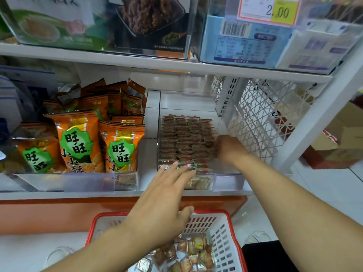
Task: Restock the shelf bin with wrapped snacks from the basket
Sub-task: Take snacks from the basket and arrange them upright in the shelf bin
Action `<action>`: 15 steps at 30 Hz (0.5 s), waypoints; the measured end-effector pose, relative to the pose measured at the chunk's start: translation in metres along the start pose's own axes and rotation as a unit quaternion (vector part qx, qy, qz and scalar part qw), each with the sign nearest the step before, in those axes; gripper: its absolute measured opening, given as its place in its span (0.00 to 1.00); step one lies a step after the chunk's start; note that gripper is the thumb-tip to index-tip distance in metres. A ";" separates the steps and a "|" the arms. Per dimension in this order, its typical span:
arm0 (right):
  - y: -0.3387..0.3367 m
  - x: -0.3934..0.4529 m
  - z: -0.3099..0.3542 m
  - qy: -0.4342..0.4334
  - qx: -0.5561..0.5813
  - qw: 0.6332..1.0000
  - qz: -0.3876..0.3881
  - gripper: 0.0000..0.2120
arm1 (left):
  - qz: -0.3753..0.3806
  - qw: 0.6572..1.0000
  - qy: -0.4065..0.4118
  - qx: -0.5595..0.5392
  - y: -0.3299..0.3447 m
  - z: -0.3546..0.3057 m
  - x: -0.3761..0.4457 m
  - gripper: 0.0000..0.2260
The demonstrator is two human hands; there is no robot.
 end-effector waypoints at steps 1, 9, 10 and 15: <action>0.001 0.003 0.000 0.008 0.013 1.000 -0.012 0.12 | 0.014 1.000 0.003 0.019 0.002 0.001 0.000 0.35; 0.011 0.012 0.002 0.052 0.050 0.997 0.018 0.23 | 0.017 0.999 0.041 0.017 0.007 0.011 0.001 0.34; 0.010 0.011 0.003 0.050 0.047 0.997 0.022 0.23 | 0.013 0.999 0.045 0.010 0.007 0.012 0.000 0.34; -0.017 -0.005 0.019 0.021 -0.043 0.999 0.011 0.28 | -0.073 0.995 0.057 -0.034 -0.008 0.006 -0.004 0.25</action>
Point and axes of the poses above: each hand's wrist, its own x-axis towards the middle knuckle, its own y-axis out of the palm, z = x × y, the point moved 2 cm from there along x, towards the middle knuckle, and after that the axes turned 11 degrees about -z, right-handed, at the moved point
